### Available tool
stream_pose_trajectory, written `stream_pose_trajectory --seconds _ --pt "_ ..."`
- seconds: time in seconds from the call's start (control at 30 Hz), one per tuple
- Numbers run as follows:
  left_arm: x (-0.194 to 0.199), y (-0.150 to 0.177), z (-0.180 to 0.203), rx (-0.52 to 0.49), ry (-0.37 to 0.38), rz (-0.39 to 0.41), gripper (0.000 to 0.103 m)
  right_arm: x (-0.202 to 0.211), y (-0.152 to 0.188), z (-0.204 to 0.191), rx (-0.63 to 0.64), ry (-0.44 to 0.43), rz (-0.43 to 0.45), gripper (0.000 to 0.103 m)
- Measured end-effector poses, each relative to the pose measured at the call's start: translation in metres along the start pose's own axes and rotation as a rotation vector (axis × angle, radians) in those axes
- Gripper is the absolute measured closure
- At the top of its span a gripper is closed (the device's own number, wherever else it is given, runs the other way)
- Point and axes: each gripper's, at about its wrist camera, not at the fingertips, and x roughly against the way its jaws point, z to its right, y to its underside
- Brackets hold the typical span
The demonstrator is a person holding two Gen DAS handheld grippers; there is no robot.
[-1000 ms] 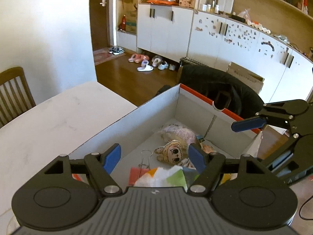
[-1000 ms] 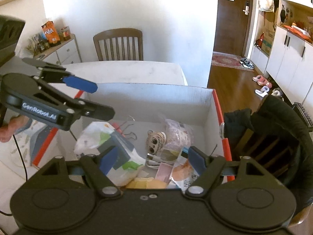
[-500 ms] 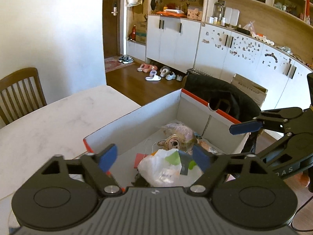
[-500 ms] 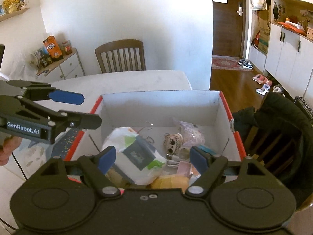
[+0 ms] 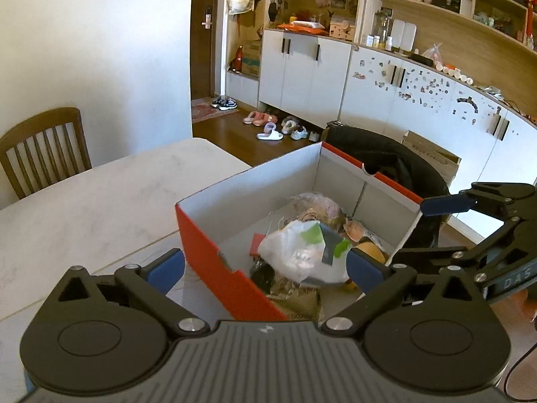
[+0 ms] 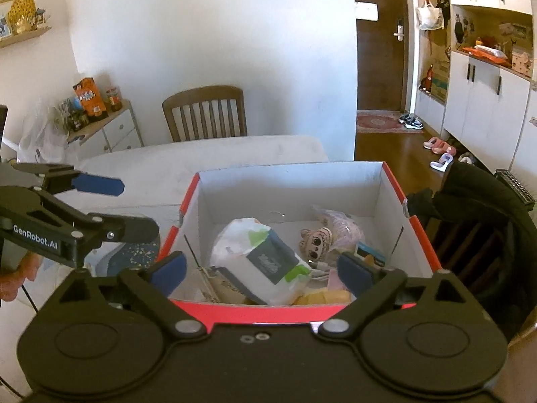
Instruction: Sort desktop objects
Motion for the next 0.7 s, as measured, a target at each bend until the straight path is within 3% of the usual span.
stream_pose_trajectory --seconds 0.7 --pt "0.055 0.031 -0.014 0.009 0.019 0.024 0.0 0.041 0.018 -0.049 -0.05 0.081 0.098 0.001"
